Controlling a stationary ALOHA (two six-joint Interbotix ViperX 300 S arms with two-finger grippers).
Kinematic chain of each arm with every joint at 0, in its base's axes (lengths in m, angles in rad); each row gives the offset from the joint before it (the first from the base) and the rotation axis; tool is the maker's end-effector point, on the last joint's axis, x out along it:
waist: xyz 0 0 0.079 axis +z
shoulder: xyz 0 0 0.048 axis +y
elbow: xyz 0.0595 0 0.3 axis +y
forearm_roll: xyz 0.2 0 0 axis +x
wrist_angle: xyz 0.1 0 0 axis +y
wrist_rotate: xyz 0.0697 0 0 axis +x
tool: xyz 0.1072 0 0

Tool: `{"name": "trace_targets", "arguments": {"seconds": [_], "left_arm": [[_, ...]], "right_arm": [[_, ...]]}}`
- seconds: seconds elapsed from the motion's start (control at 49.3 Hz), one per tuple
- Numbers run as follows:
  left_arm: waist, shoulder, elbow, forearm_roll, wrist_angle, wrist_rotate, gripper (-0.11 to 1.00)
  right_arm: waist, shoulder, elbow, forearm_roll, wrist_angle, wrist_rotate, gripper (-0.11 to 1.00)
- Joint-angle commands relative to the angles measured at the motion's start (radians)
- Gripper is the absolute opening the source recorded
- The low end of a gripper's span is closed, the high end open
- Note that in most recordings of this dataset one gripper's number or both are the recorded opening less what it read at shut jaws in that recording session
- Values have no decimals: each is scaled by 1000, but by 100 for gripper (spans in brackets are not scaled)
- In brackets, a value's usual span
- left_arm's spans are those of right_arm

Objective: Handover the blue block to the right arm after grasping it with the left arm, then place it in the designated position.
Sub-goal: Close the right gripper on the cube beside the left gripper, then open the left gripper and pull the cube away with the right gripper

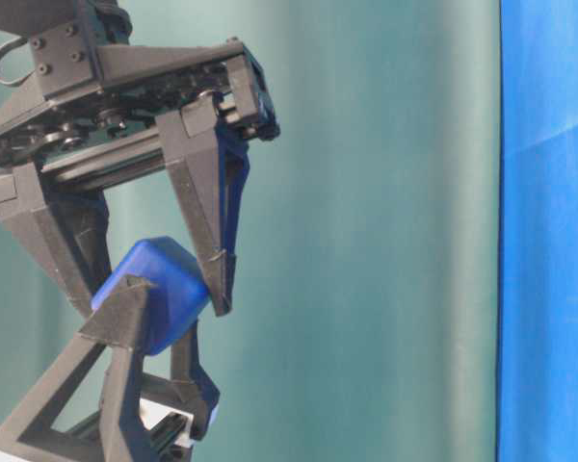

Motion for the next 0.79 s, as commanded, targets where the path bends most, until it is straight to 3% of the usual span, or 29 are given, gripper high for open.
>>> {"name": "trace_targets", "arguments": {"seconds": [0.0, 0.325, 0.771], "left_arm": [[5, -20, -12, 0, -9, 2, 93], [5, -37, 5, 0, -5, 2, 93], [6, -72, 37, 0, -6, 2, 93]], "right_arm": [[0, -14, -25, 5, -5, 3, 54], [0, -80, 28, 5, 20, 5, 54], [15, -285, 179, 8, 104, 18, 54]]}}
